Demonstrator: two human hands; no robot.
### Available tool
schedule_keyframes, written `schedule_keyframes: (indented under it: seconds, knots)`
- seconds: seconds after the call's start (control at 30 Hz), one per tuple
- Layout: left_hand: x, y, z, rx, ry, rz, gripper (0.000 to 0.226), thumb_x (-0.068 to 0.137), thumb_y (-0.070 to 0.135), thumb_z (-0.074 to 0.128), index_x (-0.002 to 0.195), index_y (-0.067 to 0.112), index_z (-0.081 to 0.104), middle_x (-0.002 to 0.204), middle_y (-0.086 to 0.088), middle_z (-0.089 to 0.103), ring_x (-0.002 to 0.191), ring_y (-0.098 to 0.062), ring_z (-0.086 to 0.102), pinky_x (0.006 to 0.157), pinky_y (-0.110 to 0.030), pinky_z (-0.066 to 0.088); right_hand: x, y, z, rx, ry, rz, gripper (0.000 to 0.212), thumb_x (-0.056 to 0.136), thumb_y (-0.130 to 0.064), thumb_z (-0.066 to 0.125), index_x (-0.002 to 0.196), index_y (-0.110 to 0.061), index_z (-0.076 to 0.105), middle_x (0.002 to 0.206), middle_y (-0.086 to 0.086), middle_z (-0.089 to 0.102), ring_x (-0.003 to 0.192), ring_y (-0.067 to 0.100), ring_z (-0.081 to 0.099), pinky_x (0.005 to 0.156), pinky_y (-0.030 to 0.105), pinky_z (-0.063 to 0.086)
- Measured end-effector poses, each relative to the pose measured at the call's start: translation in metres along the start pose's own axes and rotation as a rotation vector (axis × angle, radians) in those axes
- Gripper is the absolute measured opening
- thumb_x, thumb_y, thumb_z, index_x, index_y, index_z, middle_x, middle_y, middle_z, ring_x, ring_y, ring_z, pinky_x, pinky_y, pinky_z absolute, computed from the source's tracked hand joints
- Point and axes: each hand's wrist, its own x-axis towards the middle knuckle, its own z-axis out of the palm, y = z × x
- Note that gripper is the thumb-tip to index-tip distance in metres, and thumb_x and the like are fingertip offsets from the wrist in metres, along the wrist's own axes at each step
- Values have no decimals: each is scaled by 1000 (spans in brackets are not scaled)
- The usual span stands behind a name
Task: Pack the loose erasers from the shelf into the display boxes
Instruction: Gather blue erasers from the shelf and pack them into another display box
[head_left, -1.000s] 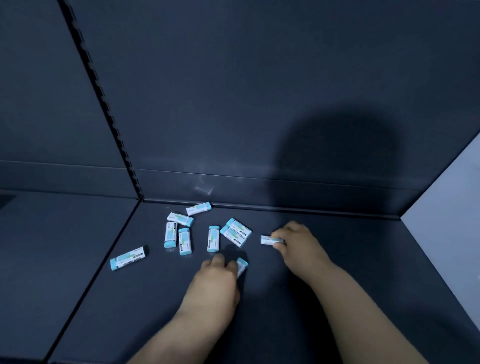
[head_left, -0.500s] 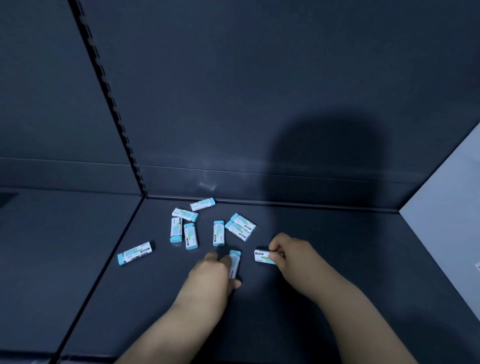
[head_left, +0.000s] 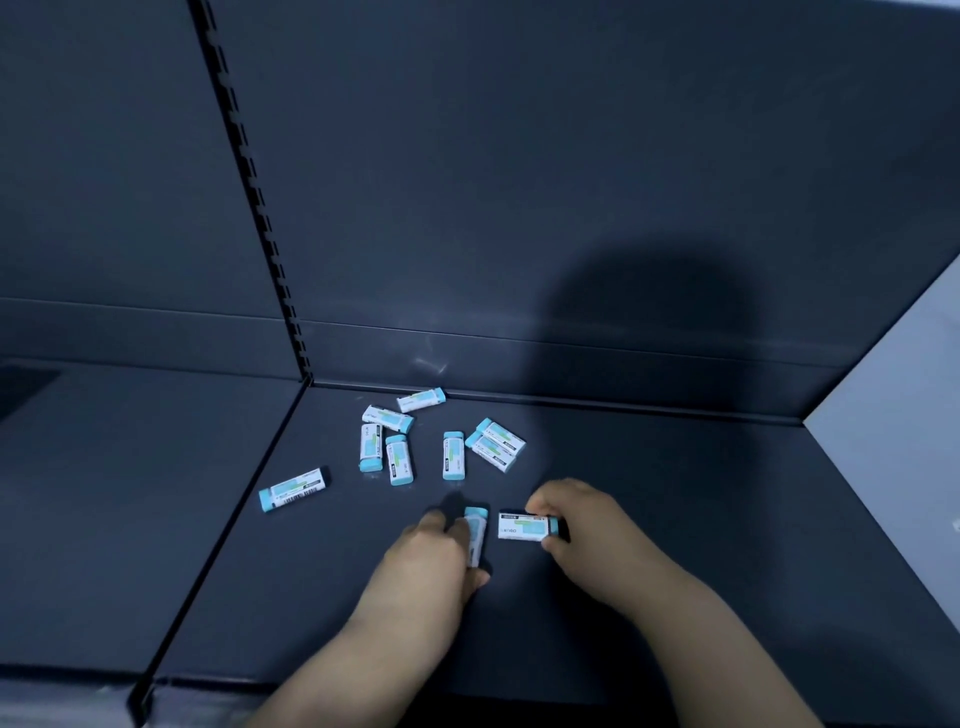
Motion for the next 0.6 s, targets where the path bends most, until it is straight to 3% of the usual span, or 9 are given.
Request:
schedule_keyframes:
  seconds: [0.2, 0.3, 0.43, 0.53, 0.6]
  knots:
    - [-4, -2, -4, -5, -13, 25, 36, 91, 37, 52, 122, 18, 48, 121, -3, 47, 111, -22, 50, 89, -28, 40, -5, 0, 1, 21, -1, 25, 27, 83, -8, 58, 105, -25, 56, 101, -14, 53, 101, 5, 50, 91, 17, 39]
    - [-5, -5, -7, -24, 1, 36, 35, 91, 36, 52, 122, 21, 49, 120, -2, 47, 111, -21, 51, 88, -27, 40, -6, 2, 2, -15, 10, 42, 39, 83, -3, 53, 109, -32, 56, 103, -12, 50, 99, 7, 52, 89, 18, 40]
    - [-5, -10, -10, 3, 37, 79, 60, 90, 45, 51, 142, 26, 29, 134, 2, 36, 123, -20, 42, 100, -31, 39, -6, 1, 3, -54, 74, 2, 63, 79, 8, 42, 125, -32, 54, 114, -8, 51, 111, 13, 49, 96, 14, 35]
    - [-3, -16, -14, 45, 46, 99, 71, 89, 50, 50, 147, 28, 17, 141, 4, 28, 128, -19, 36, 105, -30, 33, -9, -7, 3, -118, 123, 25, 47, 90, -17, 48, 136, -27, 41, 131, -3, 44, 121, 15, 39, 100, 20, 33]
    - [0, -21, -16, 39, 31, 107, 72, 87, 51, 52, 147, 29, 19, 142, 4, 28, 130, -19, 34, 106, -31, 32, -11, -12, 6, -135, 75, 97, 57, 87, -42, 55, 138, -24, 36, 132, -1, 37, 123, 16, 37, 101, 25, 35]
